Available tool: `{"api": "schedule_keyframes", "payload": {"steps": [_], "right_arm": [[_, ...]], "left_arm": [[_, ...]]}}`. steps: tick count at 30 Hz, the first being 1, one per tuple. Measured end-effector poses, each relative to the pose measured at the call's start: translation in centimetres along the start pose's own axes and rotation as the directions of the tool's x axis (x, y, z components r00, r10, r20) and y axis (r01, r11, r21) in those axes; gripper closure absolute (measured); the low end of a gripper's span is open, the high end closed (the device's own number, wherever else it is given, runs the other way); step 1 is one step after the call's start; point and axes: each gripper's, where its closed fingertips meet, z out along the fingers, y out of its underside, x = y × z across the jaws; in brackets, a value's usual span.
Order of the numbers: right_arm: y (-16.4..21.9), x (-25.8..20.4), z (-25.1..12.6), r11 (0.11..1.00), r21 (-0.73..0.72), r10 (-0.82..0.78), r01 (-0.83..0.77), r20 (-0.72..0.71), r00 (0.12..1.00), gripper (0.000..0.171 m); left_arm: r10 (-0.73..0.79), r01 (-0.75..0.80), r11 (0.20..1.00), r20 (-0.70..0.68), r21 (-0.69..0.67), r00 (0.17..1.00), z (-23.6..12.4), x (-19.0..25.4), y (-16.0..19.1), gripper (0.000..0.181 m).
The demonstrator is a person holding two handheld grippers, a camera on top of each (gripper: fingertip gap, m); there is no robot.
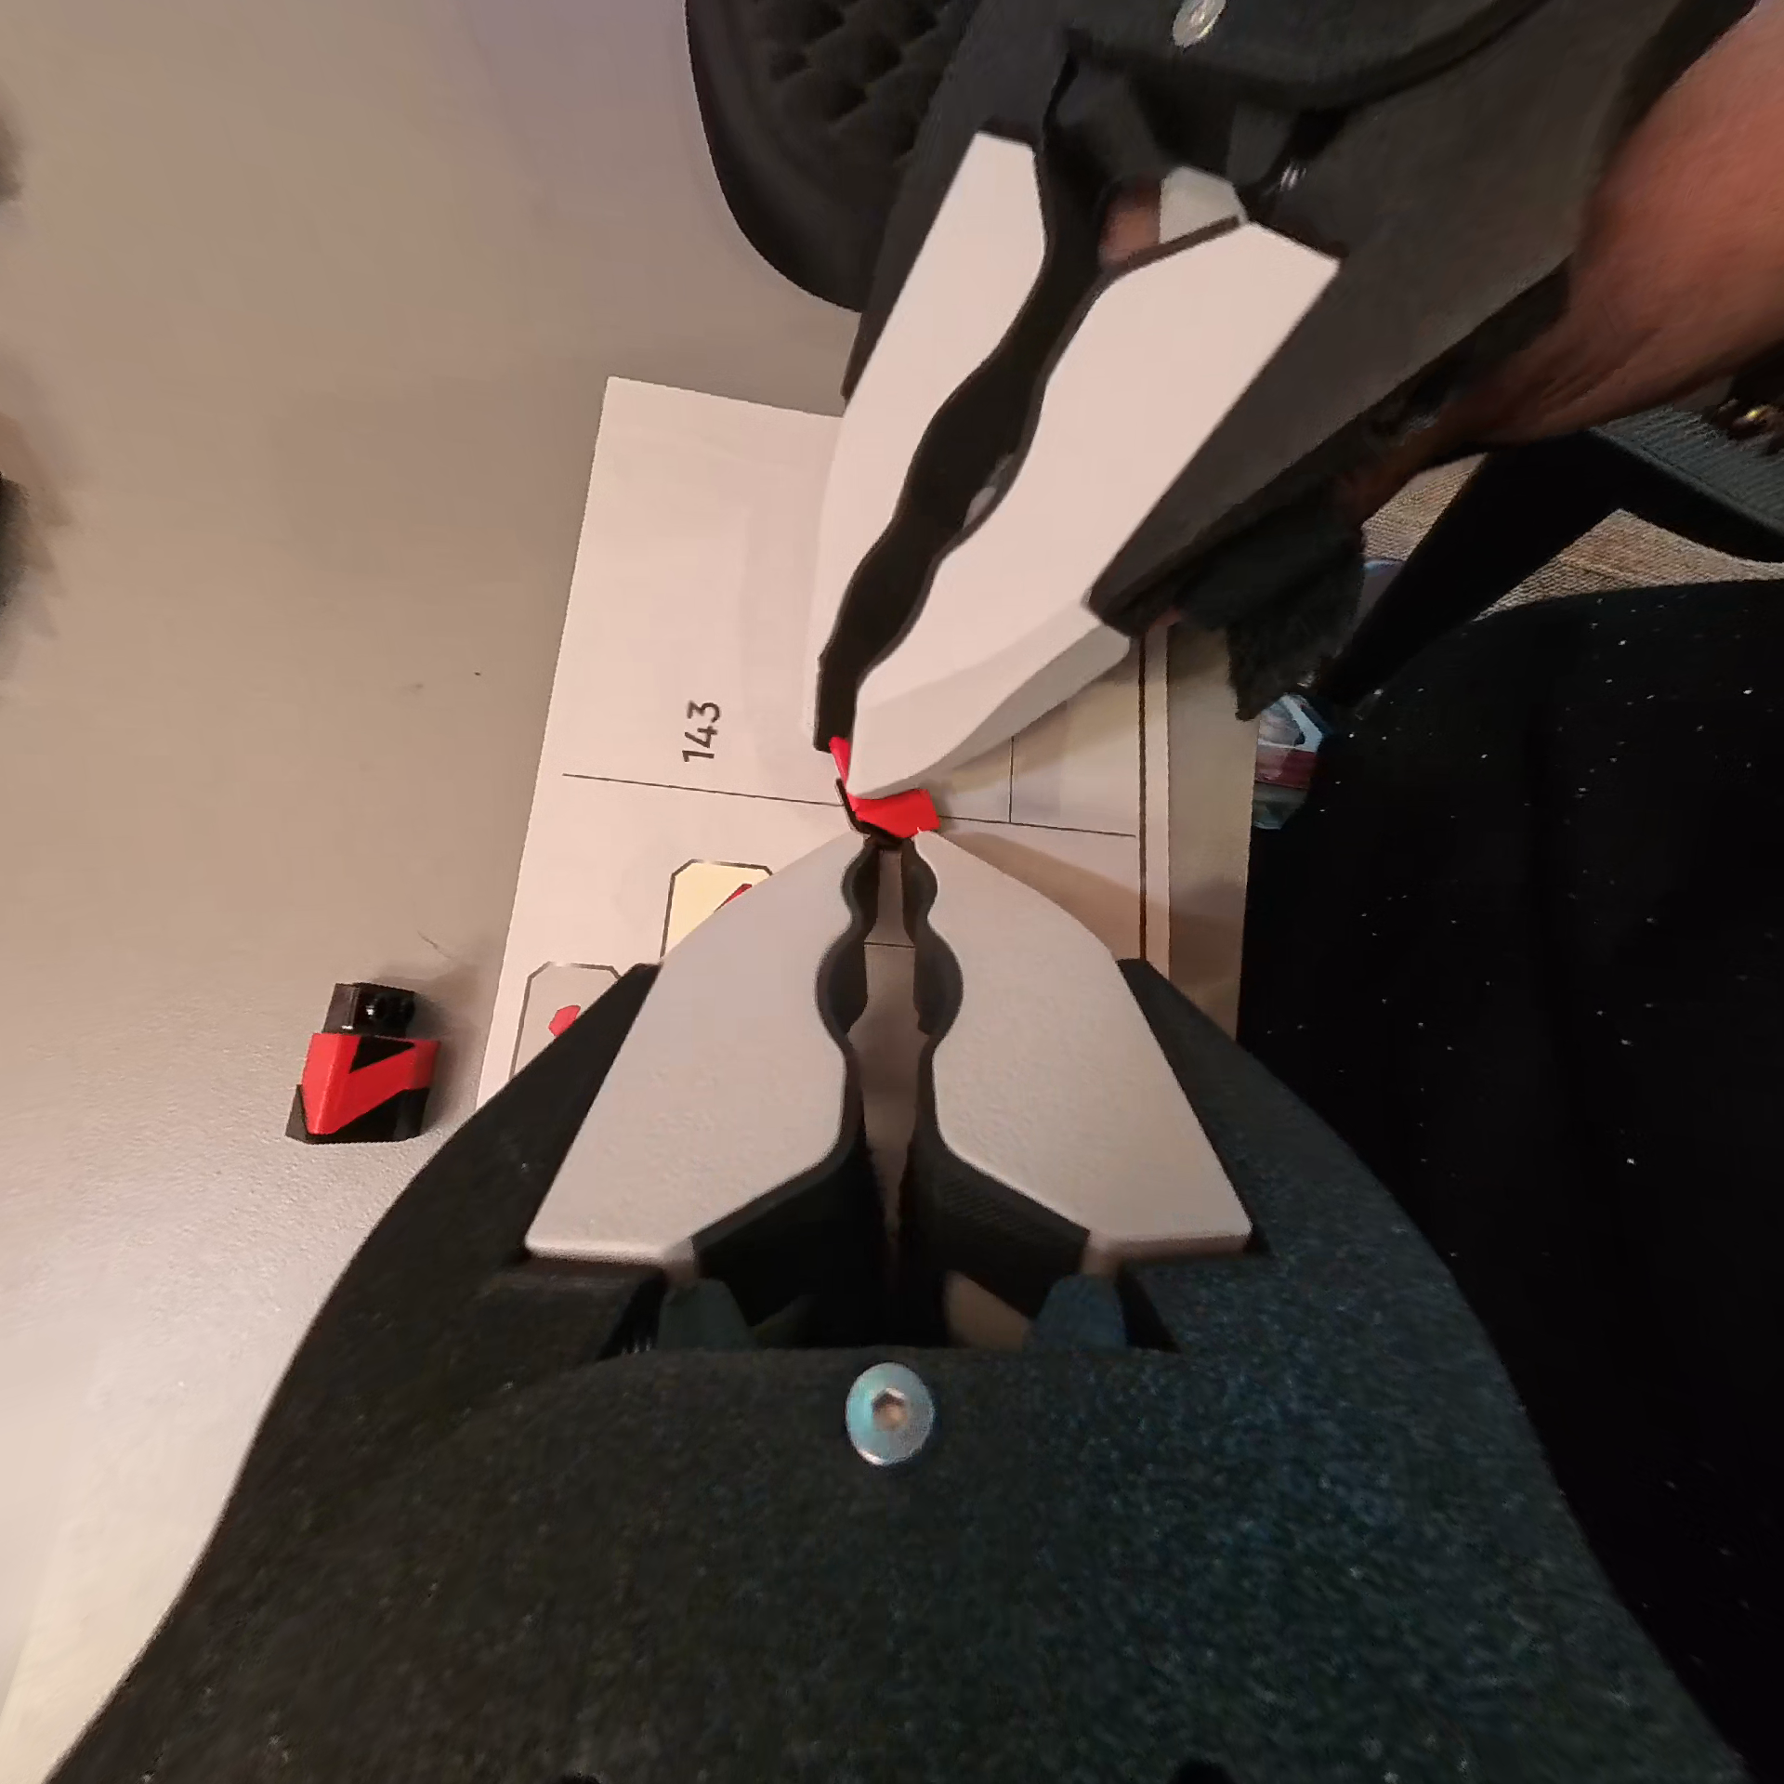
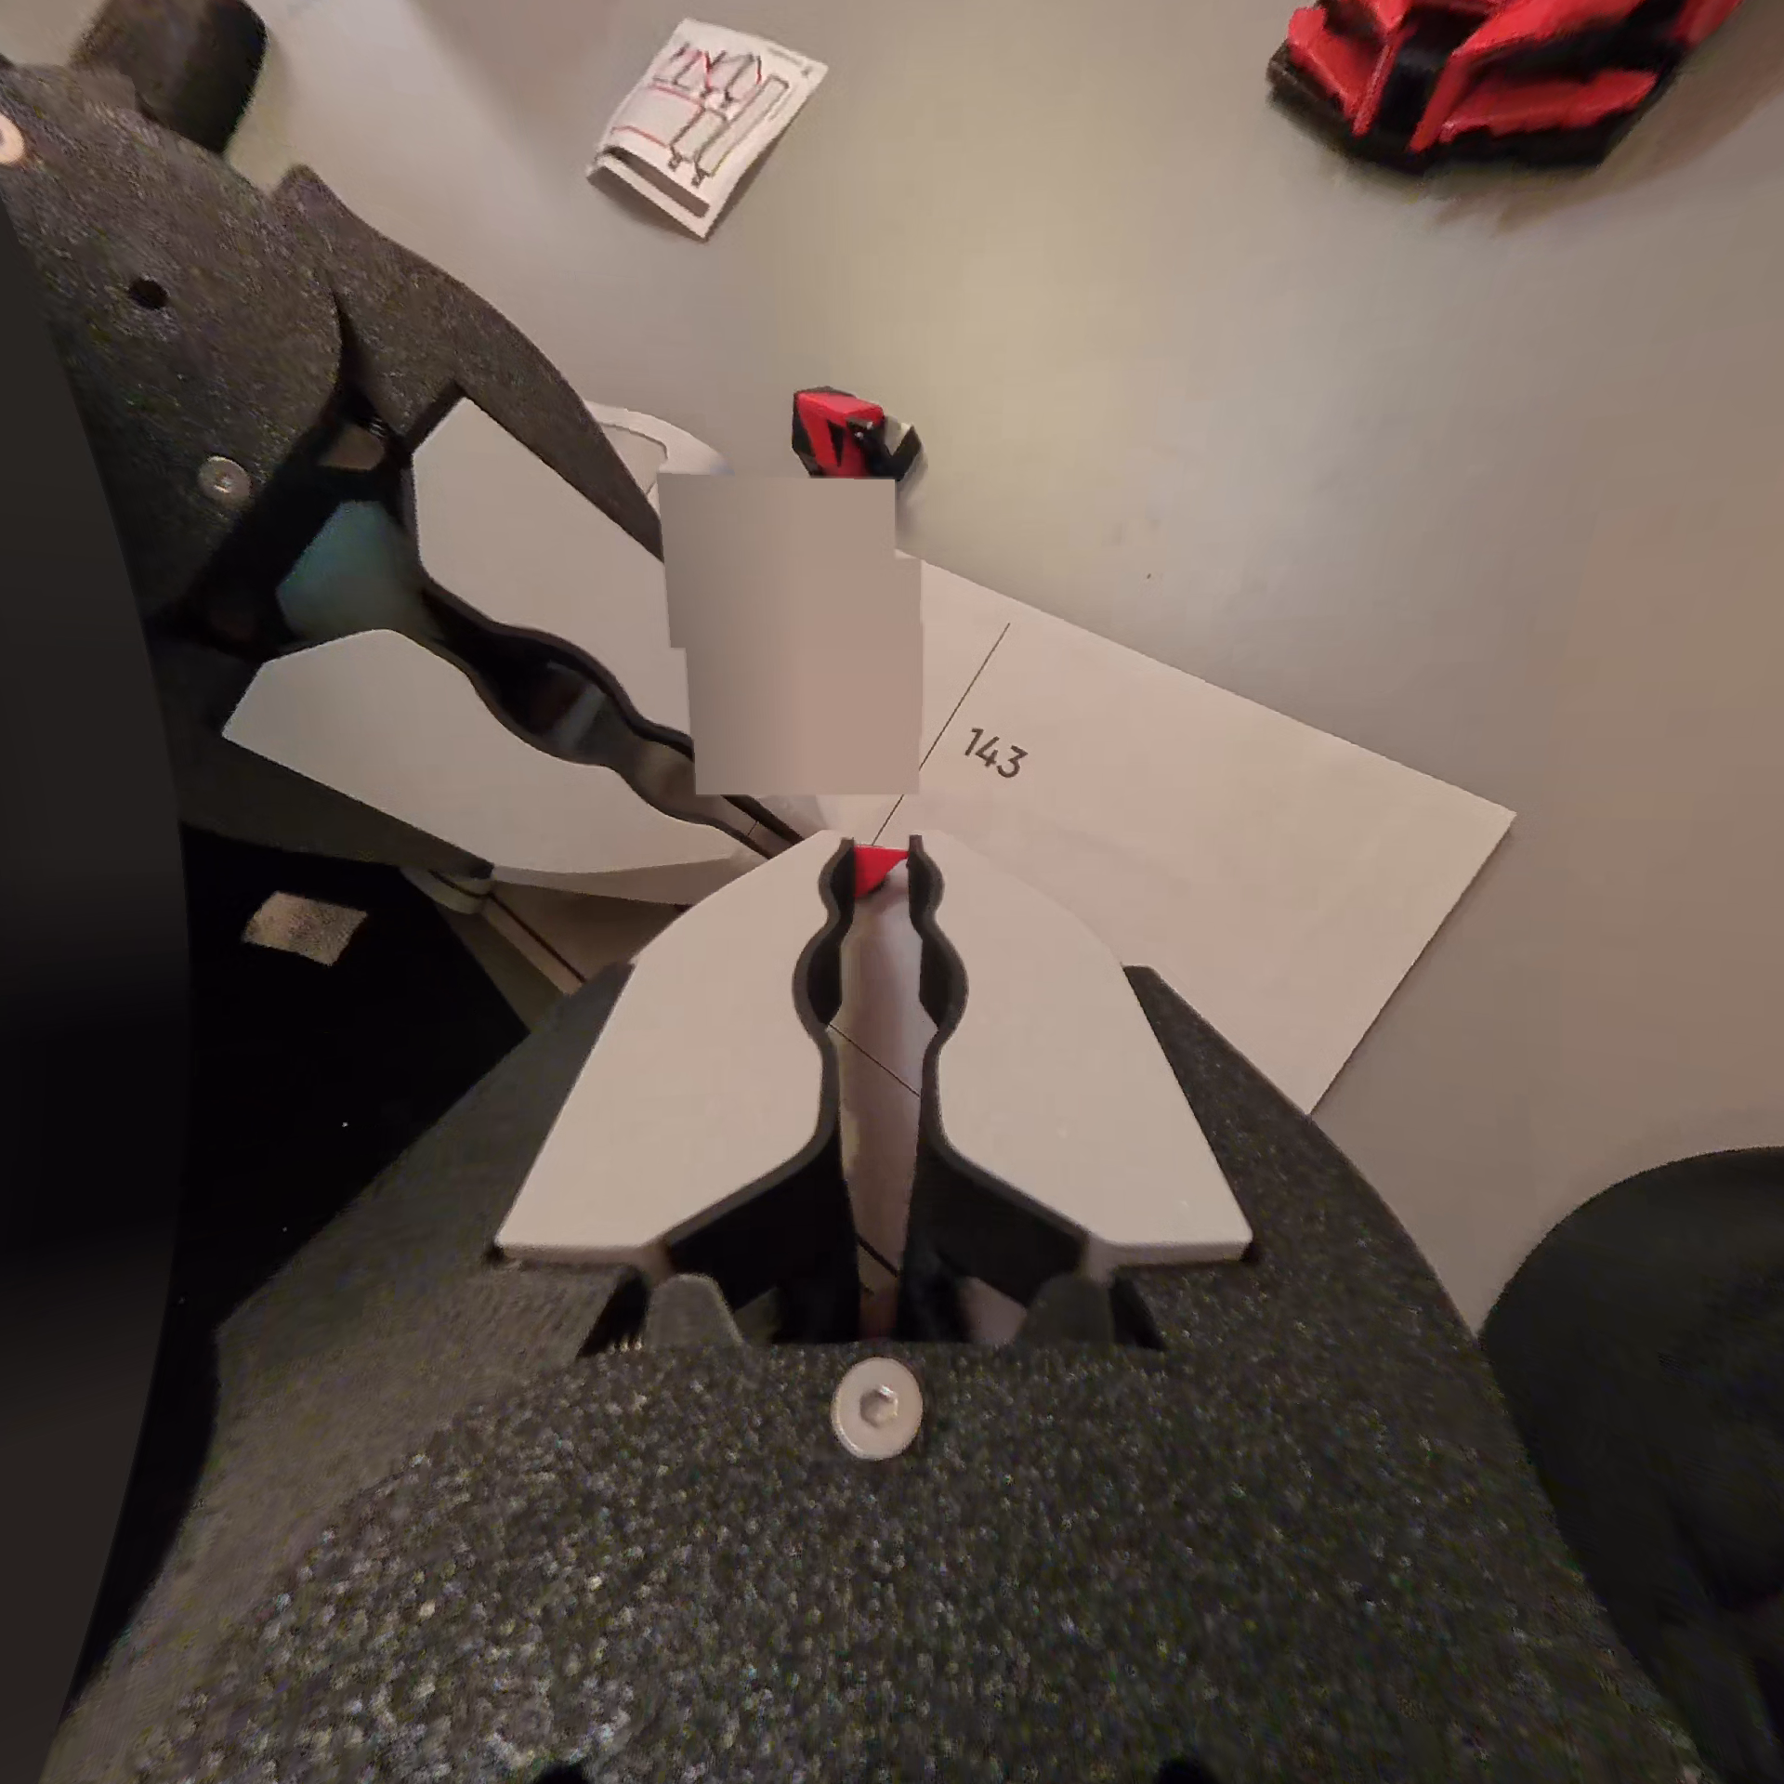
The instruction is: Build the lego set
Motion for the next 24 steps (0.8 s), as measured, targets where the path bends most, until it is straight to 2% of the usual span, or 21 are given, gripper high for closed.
{"api": "schedule_keyframes", "payload": {"steps": [5,10,15,24], "right_arm": [[-0.01,-0.15,0.32,0.994,-0.101,-0.052,0.05,-0.016,0.999,0.158],[0.0,-0.06,0.3,0.991,-0.131,-0.003,0.007,0.032,0.999,0.158],[0.05,-0.12,0.34,0.982,-0.174,-0.07,0.07,0.01,0.998,0.158],[-0.34,-0.27,0.43,0.977,-0.106,-0.186,0.183,-0.021,0.982,0.158]], "left_arm": [[-0.013,0.013,1.0,-0.011,0.003,1.0,0.04,-0.03,-0.01,0.181],[-0.014,0.014,1.0,-0.016,0.004,1.0,0.06,0.01,-0.01,0.181],[-0.014,0.015,1.0,-0.017,0.005,1.0,0.06,0.01,-0.01,0.181],[-0.008,0.009,1.0,-0.011,0.005,1.0,0.04,0.01,0.0,0.181]]}}
